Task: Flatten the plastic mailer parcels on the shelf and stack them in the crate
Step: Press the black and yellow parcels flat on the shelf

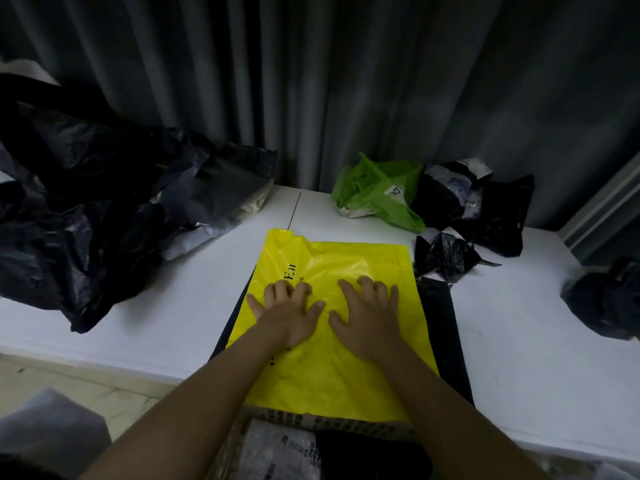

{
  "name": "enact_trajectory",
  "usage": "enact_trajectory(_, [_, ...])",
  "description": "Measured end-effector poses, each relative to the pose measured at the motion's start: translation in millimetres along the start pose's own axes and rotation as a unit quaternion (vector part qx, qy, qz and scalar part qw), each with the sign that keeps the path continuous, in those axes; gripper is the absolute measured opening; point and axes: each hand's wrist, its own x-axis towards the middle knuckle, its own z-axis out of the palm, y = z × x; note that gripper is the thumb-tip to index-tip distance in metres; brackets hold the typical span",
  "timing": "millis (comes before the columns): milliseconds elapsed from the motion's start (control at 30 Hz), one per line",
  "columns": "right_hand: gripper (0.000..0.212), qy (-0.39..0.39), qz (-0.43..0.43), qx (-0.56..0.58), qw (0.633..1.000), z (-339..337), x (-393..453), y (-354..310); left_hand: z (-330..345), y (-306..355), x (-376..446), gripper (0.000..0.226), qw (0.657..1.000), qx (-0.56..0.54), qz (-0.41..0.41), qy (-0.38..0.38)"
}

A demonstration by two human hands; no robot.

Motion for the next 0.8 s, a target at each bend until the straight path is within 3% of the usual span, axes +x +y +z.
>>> enact_trajectory(100, [0.079,-0.003,-0.049,0.007,0.999,-1,28,-4,-9,2,22,0.05,0.995,0.068,0.051,0.059])
enact_trajectory(233, [0.084,-0.026,-0.052,0.002,0.998,12,51,-3,-6,-13,47,0.067,0.988,0.117,0.098,0.034])
enact_trajectory(367, [0.092,-0.071,-0.015,0.002,0.997,28,55,0,6,-21,57,0.068,0.988,0.128,0.086,0.01])
enact_trajectory(500, [0.076,-0.09,-0.004,0.019,0.996,29,56,1,8,-19,60,0.069,0.988,0.139,0.069,-0.007])
enact_trajectory(800, [0.073,-0.102,0.015,0.027,0.994,27,56,-1,-3,-11,65,0.084,0.988,0.14,0.007,-0.058])
